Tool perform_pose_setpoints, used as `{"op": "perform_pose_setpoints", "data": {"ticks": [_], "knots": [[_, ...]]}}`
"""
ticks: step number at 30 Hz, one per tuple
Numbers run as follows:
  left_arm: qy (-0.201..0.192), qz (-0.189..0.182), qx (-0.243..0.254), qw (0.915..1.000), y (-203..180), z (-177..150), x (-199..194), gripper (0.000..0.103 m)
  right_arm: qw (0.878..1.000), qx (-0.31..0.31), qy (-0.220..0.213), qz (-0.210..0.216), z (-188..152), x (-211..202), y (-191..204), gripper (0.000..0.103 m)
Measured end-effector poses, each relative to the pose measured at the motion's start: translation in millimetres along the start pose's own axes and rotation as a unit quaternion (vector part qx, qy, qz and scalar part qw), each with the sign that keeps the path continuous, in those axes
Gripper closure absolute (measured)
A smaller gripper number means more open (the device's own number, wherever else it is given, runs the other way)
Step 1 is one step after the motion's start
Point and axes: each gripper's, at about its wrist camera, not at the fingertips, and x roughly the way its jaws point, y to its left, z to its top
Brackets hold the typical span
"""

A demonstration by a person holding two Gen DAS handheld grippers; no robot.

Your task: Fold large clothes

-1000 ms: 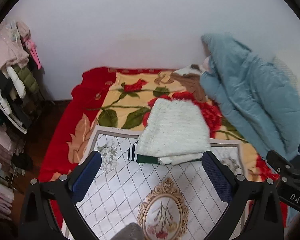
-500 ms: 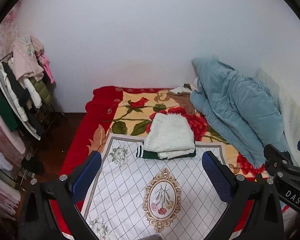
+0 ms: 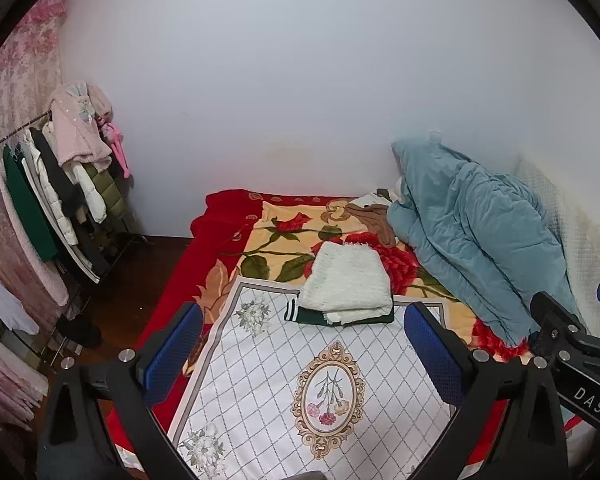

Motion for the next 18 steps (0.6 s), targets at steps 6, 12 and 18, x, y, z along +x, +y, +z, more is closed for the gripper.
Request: {"op": "perform_pose_setpoints", "data": {"ticks": [6,12,18], "knots": [[0.001,0.004,-0.008,1.0000,2,-7,-7,0.000,1.000,-0.005,0.002,0.003,-4,-5,-3,0.000],[0.004,0.008,-0.012,0.9999,3,-11,-10,0.000,1.000,-0.008,0.001,0.007,-3,-8,-4,0.000],[0.000,0.008,-0.011,0.9999,1,-11,-17,0.000,1.000,-0.008,0.000,0.013,2,-10,-7,0.000]]}}
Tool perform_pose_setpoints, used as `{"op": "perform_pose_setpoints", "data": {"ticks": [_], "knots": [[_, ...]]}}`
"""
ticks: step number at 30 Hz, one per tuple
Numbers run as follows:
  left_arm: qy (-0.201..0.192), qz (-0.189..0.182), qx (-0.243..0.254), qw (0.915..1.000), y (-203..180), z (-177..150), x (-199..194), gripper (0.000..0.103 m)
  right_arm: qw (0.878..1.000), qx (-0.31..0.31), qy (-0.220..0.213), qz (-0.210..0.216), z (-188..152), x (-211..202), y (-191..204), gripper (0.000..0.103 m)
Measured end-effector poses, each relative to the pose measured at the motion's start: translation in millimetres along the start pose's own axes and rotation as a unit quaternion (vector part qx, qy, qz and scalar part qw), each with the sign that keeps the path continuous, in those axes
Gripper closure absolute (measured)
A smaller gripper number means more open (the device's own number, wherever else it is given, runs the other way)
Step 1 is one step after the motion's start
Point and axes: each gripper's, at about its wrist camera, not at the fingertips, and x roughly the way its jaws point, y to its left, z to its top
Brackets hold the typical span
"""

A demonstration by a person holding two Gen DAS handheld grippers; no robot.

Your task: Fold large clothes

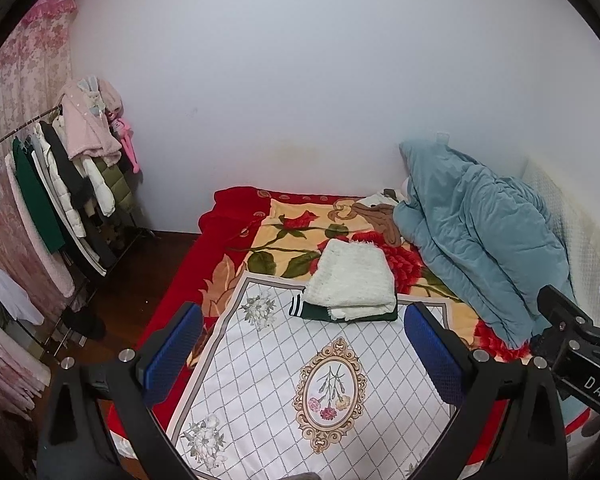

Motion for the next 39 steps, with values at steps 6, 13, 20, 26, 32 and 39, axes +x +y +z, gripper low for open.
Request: {"op": "perform_pose_setpoints", "data": {"ticks": [6,13,20,26,32,39], "knots": [[-0.001,0.000,0.000,1.0000,0,0,-4,0.000,1.000,-0.009,-0.003,0.001,2,-1,3,0.000],[-0.003,0.001,0.003,1.0000,-2,-1,-8,0.000,1.000,-0.007,-0.003,0.004,1,-3,3,0.000],[-0.004,0.003,0.001,1.0000,1,-1,-13,0.000,1.000,-0.010,-0.004,0.005,4,-2,5,0.000],[-0.002,0.003,0.003,1.0000,2,-1,-13,0.000,1.000,-0.008,-0.003,0.004,3,-4,2,0.000],[-0.003,0.003,0.003,1.0000,3,-1,-13,0.000,1.000,-0.008,-0.003,0.002,3,-5,2,0.000],[-0.002,0.004,0.004,1.0000,2,-1,-13,0.000,1.000,-0.008,-0.002,0.002,2,-6,3,0.000]]}}
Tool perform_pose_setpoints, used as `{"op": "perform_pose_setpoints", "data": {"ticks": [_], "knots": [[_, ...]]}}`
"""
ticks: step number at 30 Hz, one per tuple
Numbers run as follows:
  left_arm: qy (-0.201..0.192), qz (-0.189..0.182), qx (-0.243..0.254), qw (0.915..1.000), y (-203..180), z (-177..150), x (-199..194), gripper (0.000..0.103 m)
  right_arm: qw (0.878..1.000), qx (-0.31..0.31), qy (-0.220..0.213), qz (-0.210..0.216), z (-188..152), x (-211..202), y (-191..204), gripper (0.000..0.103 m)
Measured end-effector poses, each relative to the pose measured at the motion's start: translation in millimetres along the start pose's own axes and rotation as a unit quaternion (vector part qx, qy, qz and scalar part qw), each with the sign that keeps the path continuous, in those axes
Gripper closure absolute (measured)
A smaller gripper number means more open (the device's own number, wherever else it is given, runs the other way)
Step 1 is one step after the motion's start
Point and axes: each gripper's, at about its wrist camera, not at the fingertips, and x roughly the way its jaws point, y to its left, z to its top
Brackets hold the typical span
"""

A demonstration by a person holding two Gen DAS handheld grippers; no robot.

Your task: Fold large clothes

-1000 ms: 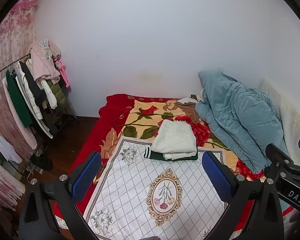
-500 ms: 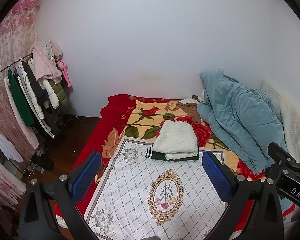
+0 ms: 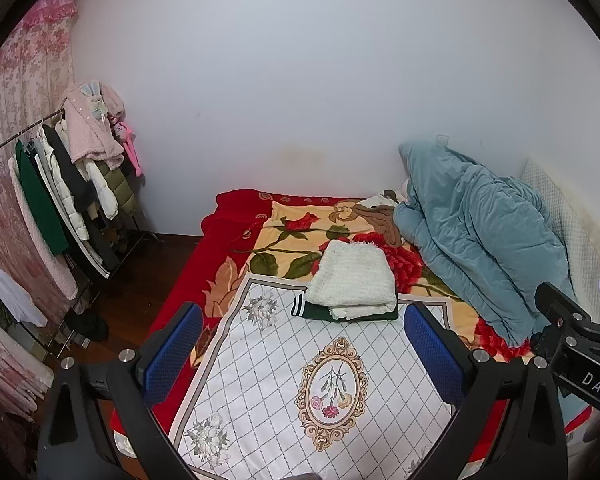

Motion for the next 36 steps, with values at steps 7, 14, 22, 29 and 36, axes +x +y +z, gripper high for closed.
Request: {"op": "perform_pose_setpoints", "data": {"ticks": [7,14,22,29,36], "knots": [[-0.002,0.000,0.000,1.0000,0.2,0.0,-0.7,0.000,1.000,0.002,0.000,0.000,-0.2,-1.3,-1.4,0.000],[-0.001,-0.001,-0.001,1.0000,-2.5,1.0,-1.0,0.000,1.000,0.002,0.001,0.000,-1.0,-1.2,-1.7,0.000],[-0.003,0.001,0.001,1.0000,-3.0,1.1,-1.8,0.000,1.000,0.004,0.003,0.000,-1.6,-1.5,-3.3,0.000],[-0.006,0.001,-0.002,1.0000,-2.5,2.1,-4.0,0.000,1.000,0.002,0.002,-0.001,-1.5,-1.6,-2.9,0.000],[-0.010,0.001,-0.007,0.9999,0.9,3.4,-7.2,0.000,1.000,0.002,0.001,-0.001,-2.7,-2.4,-4.0,0.000]]}}
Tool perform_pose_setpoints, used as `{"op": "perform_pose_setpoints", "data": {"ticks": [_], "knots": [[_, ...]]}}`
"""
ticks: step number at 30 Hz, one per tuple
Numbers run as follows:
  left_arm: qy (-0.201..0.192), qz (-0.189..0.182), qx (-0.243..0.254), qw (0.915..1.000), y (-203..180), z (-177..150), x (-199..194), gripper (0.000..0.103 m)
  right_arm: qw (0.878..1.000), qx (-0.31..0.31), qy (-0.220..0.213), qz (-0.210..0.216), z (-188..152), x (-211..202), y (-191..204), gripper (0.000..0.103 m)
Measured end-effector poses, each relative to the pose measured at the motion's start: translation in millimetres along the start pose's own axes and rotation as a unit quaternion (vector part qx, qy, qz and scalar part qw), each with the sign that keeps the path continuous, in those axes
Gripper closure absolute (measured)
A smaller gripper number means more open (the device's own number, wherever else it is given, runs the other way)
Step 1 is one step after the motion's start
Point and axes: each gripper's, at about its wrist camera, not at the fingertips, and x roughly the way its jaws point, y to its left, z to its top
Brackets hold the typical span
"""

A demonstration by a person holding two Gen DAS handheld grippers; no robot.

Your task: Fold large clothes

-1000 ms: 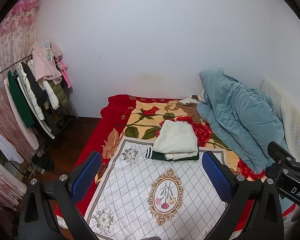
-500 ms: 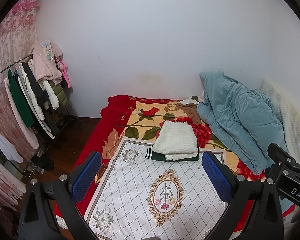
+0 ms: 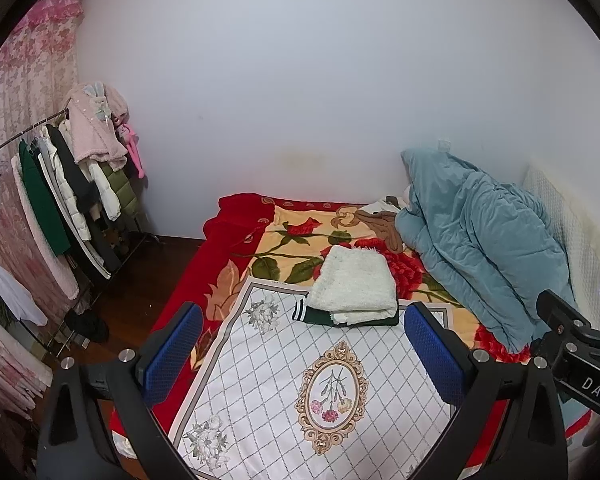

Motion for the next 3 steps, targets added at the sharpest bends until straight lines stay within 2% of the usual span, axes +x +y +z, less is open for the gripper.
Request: {"op": "perform_pose_setpoints", "data": {"ticks": [3], "knots": [[-0.002,0.001,0.003,1.0000,0.1,1.5,-0.5,0.000,1.000,0.000,0.000,-0.001,-0.6,-0.7,-0.7,0.000]]}}
